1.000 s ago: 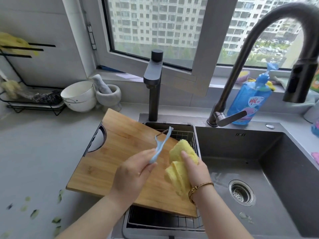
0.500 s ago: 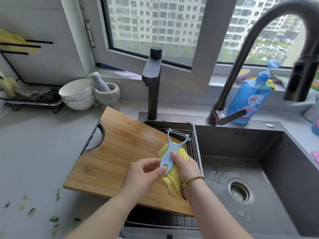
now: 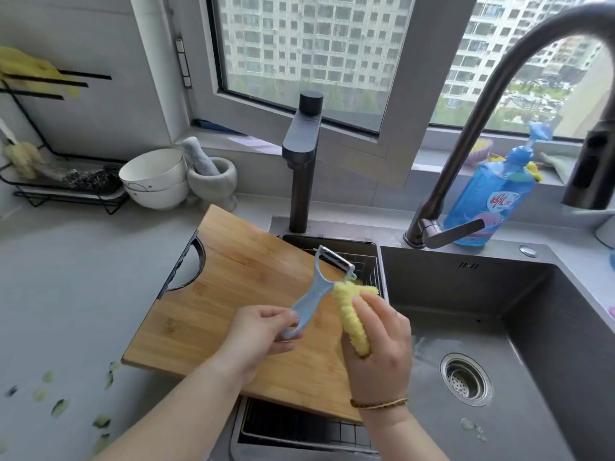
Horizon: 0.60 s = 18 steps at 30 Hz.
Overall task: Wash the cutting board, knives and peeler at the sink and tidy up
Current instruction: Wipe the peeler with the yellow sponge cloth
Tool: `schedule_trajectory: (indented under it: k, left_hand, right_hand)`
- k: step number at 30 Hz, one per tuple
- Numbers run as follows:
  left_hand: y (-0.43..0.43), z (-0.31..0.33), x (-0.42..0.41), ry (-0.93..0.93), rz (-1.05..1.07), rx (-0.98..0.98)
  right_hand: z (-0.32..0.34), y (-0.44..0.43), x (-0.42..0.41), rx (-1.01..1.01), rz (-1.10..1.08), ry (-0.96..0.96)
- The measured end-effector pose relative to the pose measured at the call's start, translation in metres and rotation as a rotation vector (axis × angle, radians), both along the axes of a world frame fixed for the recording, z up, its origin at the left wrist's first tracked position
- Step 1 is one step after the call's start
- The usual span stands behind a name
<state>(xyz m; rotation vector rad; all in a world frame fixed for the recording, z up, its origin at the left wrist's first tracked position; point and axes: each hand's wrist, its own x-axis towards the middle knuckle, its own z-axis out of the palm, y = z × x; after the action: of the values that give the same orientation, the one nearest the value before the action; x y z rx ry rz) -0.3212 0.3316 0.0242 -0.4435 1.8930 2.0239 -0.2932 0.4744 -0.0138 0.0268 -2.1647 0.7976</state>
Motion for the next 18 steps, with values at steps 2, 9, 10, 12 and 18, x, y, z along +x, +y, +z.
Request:
schedule_trajectory:
  k: [2,9,10,12,18]
  left_hand:
    - [0.0,0.003,0.0,0.022,0.027,-0.016]
    - [-0.002,0.01,0.004,0.158,-0.023,-0.218]
    - [-0.001,0.01,0.005,0.17,-0.034,-0.231]
    - [-0.001,0.01,0.005,0.172,-0.019,-0.247]
    - [-0.011,0.004,0.006,0.163,-0.002,-0.279]
  right_hand:
    - [0.003,-0.004,-0.001,-0.069,-0.029,0.035]
    - [0.001,-0.009,-0.009,0.309,0.001,0.104]
    - [0.0,-0.011,-0.013,0.389,0.005,0.03]
    - [-0.003,-0.014,-0.018,0.432,0.008,-0.155]
    - [-0.017,-0.022,-0.002,0.5,0.12,-0.158]
